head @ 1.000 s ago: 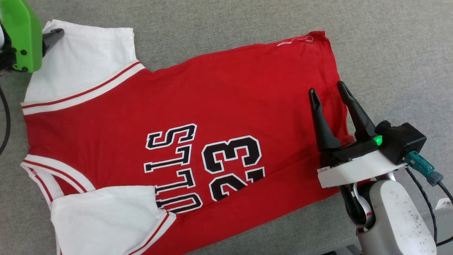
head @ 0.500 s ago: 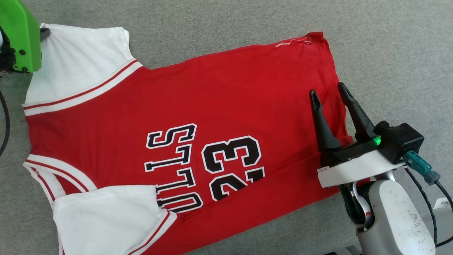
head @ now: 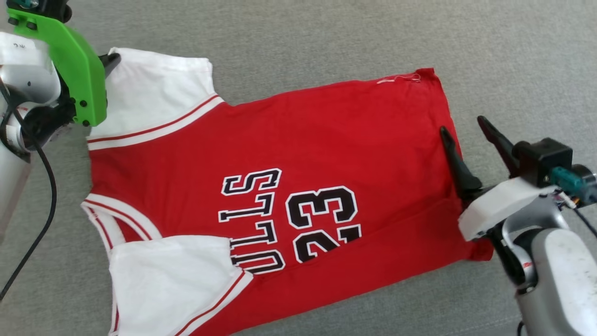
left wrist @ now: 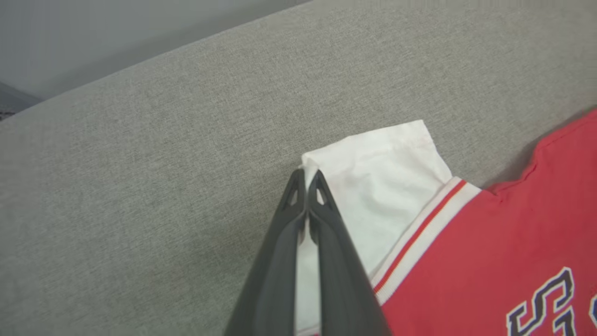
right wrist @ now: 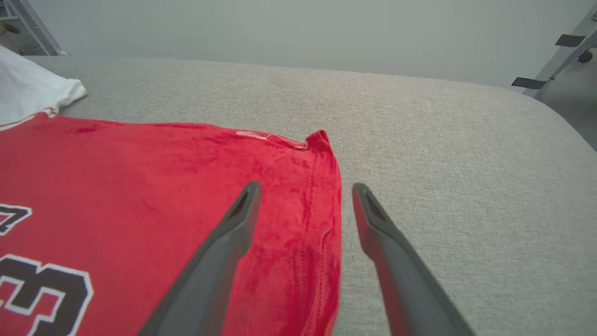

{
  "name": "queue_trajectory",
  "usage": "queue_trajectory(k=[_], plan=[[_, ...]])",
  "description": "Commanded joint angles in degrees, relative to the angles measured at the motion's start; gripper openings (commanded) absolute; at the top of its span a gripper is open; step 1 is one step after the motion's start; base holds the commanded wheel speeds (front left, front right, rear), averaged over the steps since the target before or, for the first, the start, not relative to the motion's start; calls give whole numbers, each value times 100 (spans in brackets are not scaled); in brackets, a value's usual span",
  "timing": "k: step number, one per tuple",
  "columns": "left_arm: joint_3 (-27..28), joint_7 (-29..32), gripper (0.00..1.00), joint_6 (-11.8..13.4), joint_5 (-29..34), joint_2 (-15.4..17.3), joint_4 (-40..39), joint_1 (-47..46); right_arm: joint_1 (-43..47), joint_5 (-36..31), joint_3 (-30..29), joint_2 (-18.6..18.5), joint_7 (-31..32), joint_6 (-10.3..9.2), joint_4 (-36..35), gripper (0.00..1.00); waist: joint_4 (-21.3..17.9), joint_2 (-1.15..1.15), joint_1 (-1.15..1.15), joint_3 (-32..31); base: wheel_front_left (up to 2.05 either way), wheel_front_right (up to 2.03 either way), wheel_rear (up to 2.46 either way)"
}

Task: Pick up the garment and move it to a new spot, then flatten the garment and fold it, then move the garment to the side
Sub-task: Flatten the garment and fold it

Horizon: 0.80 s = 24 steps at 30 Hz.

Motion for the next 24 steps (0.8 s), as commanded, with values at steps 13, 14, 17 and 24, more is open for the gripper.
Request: queue_trajectory(k=[13, 14, 17, 24], plan=[[248, -356, 0, 882, -83, 667, -2753, 1199, -1257, 441, -374, -811, 4024, -2, -240, 100, 793, 69, 0, -31, 0, 0, 0], [252, -379, 0, 942, -89, 693, -2971, 1292, -1371, 474, -364, -891, 4287, -2, -202, 100, 845, 69, 0, 13, 0, 0, 0], [292, -452, 0, 1094, -143, 734, -3488, 1505, -1700, 562, -334, -1100, 4814, -2, -69, 100, 1003, 69, 0, 153, 0, 0, 0], [256, -618, 0, 1226, -14, 768, -4069, 1722, -2216, 613, -122, -1543, 5195, -2, 430, 100, 1331, 69, 0, 361, 0, 0, 0]])
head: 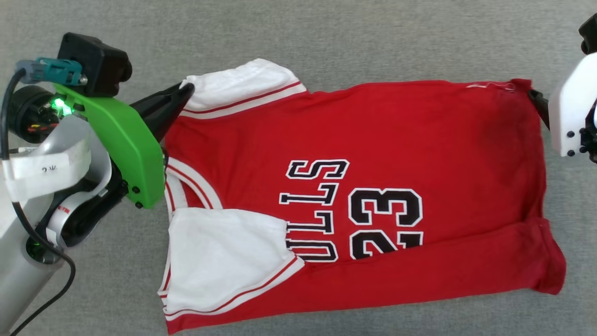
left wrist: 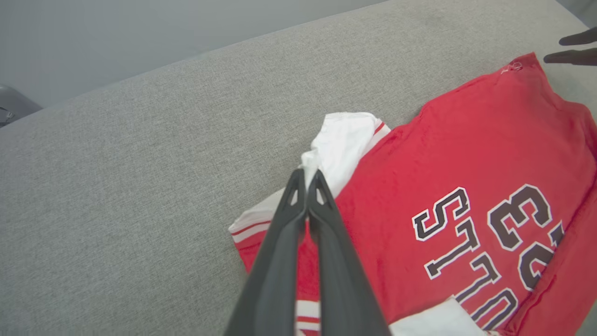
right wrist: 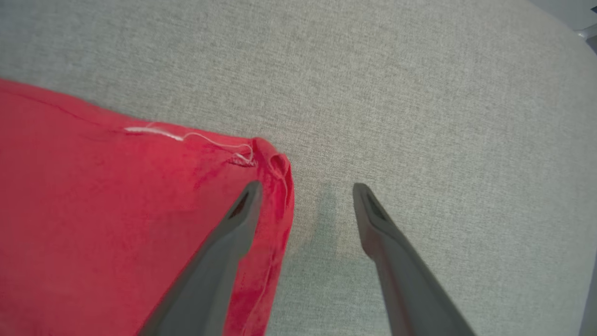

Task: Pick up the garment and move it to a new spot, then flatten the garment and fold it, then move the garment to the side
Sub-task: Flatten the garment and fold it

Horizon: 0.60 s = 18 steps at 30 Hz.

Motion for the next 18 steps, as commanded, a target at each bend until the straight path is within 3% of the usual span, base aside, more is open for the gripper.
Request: queue_trajectory(k=[1, 12, 13, 14, 15, 18], plan=[[-11, -54, 0, 37, 93, 12, -71, 95, -119, 80, 72, -67, 22, -3, 108, 100, 227, 69, 0, 174, 0, 0, 0], [-90, -233, 0, -64, 65, -170, -108, 142, -40, 259, 800, -355, 203, -3, 611, 100, 437, 69, 0, 255, 0, 0, 0], [-79, -258, 0, -80, 54, -171, -86, 144, -12, 310, 870, -394, 228, -3, 643, 70, 439, 69, 0, 254, 0, 0, 0], [-72, -276, 0, -91, 53, -168, -67, 145, 7, 354, 900, -407, 233, -3, 664, 31, 441, 69, 0, 252, 0, 0, 0], [-61, -307, 0, -102, 44, -174, -47, 150, 27, 410, 929, -424, 222, -3, 689, 0, 444, 69, 0, 247, 0, 0, 0], [-55, -355, 0, -126, 25, -186, -8, 169, 48, 491, 955, -483, 116, -3, 762, 0, 445, 69, 0, 231, 0, 0, 0]])
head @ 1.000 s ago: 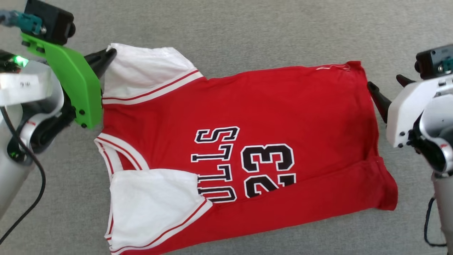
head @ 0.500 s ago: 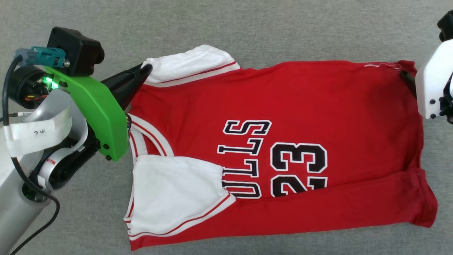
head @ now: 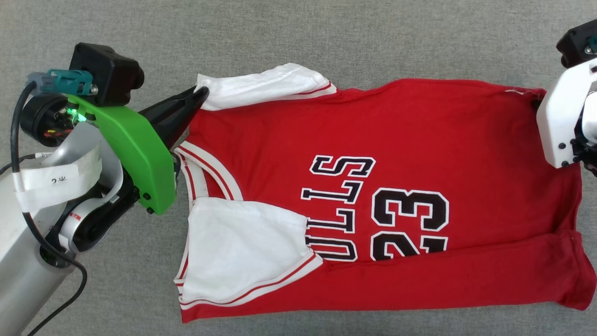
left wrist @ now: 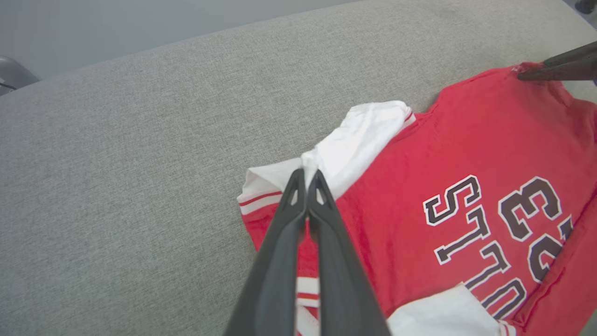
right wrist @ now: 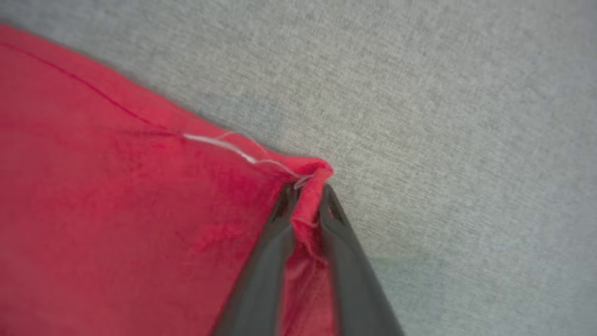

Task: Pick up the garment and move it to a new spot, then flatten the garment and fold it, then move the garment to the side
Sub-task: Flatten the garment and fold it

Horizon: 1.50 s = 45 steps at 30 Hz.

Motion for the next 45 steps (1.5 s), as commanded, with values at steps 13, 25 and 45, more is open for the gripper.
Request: queue_trajectory(k=[13, 25, 45], plan=[[160, -397, 0, -2, -176, -12, 353, 418, 336, 116, -661, 394, -1562, 1, 270, 0, -95, 69, 0, -502, 0, 0, 0], [99, -623, 0, 242, -335, 160, 135, 1276, 1496, 616, -1010, 437, -2385, 1, -170, 0, -133, 69, 0, -1270, 0, 0, 0], [-397, -895, 0, 475, -692, 336, 36, 3050, 3306, 1595, -931, 27, -2058, 1, -813, 0, 66, 69, 0, -1868, 0, 0, 0]])
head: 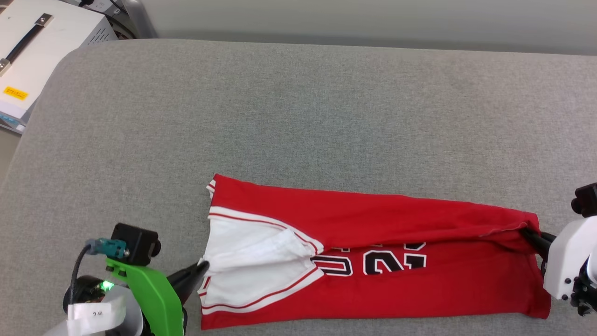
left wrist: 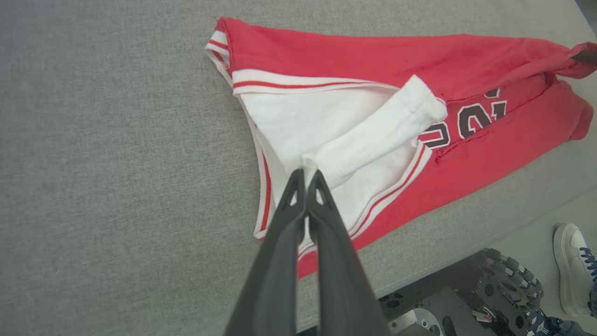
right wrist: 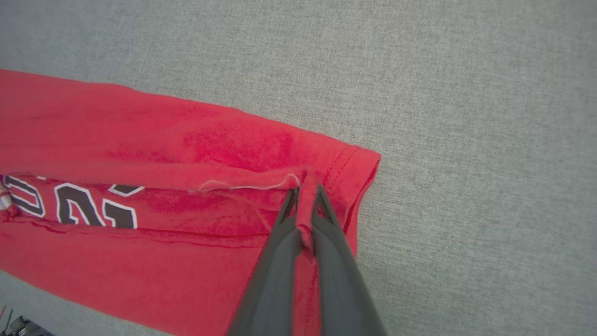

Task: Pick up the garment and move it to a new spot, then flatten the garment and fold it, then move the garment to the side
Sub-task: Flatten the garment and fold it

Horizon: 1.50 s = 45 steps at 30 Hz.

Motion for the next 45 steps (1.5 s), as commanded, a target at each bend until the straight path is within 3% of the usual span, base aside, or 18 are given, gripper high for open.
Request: queue_trajectory(k=[1, 7, 14, 15, 16, 17, 24, 29, 33, 38, 45], plan=[[-54, 8, 0, -36, -49, 17, 64, 138, 128, 59, 42, -67, 49, -3, -35, 0, 19, 68, 0, -29, 0, 0, 0], [-229, 15, 0, -169, -61, -71, 353, 268, 374, 75, 213, -323, 146, -3, -109, 0, 35, 68, 0, -53, 0, 0, 0], [-382, 68, 0, -348, -22, -149, 648, 256, 463, 61, 329, -310, 73, -3, -50, 0, -2, 68, 0, -32, 0, 0, 0], [-404, 72, 7, -368, -5, -162, 692, 249, 457, 36, 335, -309, 46, -3, -29, 80, -11, 68, 0, -27, 0, 0, 0], [-422, 70, 75, -383, 17, -170, 726, 242, 460, 39, 317, -282, 47, -3, 15, 100, -19, 68, 0, -27, 0, 0, 0], [-437, 59, 100, -396, 42, -183, 765, 235, 465, 45, 339, -263, 61, -3, 33, 100, -27, 68, 0, -27, 0, 0, 0], [-289, -291, 100, -394, 69, -299, 837, 204, 429, 147, 265, -210, 15, -3, -149, 100, -73, 68, 0, -104, 0, 0, 0], [42, -827, 100, -300, 65, -362, 691, 198, 481, 144, -60, -47, 336, -3, -501, 100, -92, 68, 0, -201, 0, 0, 0], [352, -1393, 100, -152, 130, -477, 626, 196, 573, -84, -538, 223, 910, -3, -855, 100, -102, 68, 0, -235, 0, 0, 0], [603, -2147, 100, 51, 447, -695, 745, 144, 575, -549, -1116, 833, 1482, -3, -1274, 100, -106, 68, 0, -181, 0, 0, 0], [994, -2996, 100, 67, 919, -1105, 1201, 86, 564, -1374, -1648, 1451, 1669, -3, -1197, 100, -52, 68, 0, -28, 0, 0, 0]])
